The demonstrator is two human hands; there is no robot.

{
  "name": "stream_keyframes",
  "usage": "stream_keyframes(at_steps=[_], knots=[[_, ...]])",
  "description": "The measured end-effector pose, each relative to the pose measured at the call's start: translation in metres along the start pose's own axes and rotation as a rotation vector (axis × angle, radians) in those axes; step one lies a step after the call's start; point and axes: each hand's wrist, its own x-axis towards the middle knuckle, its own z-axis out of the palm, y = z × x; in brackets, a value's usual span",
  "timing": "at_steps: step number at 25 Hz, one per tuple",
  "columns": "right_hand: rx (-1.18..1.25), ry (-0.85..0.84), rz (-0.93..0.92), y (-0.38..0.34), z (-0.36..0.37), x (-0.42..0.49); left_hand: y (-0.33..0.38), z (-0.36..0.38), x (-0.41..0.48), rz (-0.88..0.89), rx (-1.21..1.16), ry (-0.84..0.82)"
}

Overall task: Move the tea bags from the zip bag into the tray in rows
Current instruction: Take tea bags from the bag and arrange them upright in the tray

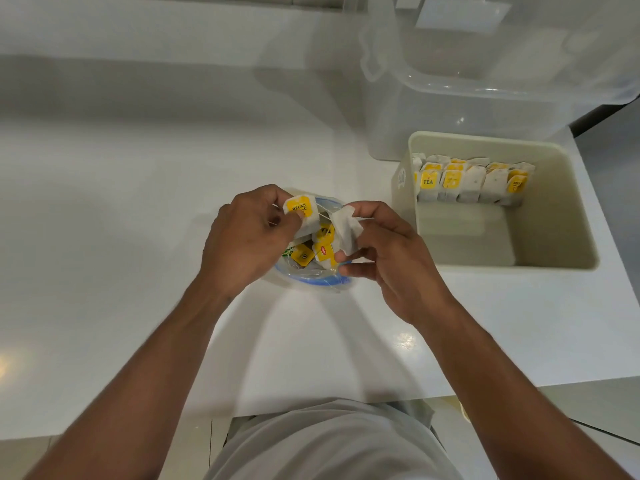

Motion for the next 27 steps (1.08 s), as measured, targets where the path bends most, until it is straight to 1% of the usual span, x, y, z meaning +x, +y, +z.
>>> stream_keyframes(at_steps=[3,5,6,8,9,11,13,14,16,17,20,25,27], knots=[[0.102,-0.005,0.079,0.001,-0.001,0.000,-0.003,-0.002,0.002,0.004,0.026,0.048],[0.154,-0.003,0.108,0.001,-0.001,0.001,-0.002,-0.001,0.003,0.012,-0.012,0.008],[0.139,0.014,0.110,0.000,0.000,0.001,0.000,0.000,0.002,0.005,-0.090,-0.025],[0.033,0.067,0.102,-0.001,-0.001,0.002,0.008,0.000,-0.001,-0.063,-0.316,-0.079],[-0.027,0.088,0.100,-0.002,-0.001,0.002,0.012,-0.001,-0.002,-0.098,-0.408,-0.085],[-0.110,0.099,0.103,-0.002,-0.002,0.003,0.016,-0.005,-0.002,-0.126,-0.485,-0.053],[-0.086,0.101,0.127,-0.002,-0.001,0.003,0.014,-0.007,0.000,-0.114,-0.473,-0.027],[-0.022,0.090,0.141,-0.002,0.000,0.002,0.012,-0.007,0.001,-0.096,-0.436,-0.028],[0.124,0.005,0.136,-0.003,0.000,0.000,0.006,-0.004,0.002,-0.053,-0.320,-0.066],[0.140,-0.039,0.117,-0.004,0.000,-0.002,0.004,-0.002,0.001,-0.036,-0.260,-0.085],[-0.015,-0.088,0.048,-0.002,0.000,-0.003,0.002,0.004,0.001,-0.024,-0.210,-0.088],[-0.073,-0.081,0.062,-0.009,0.003,-0.003,0.004,0.005,0.003,0.023,-0.146,-0.015],[-0.247,-0.050,0.002,-0.009,0.001,-0.003,0.004,0.004,0.004,0.034,-0.146,-0.022]])
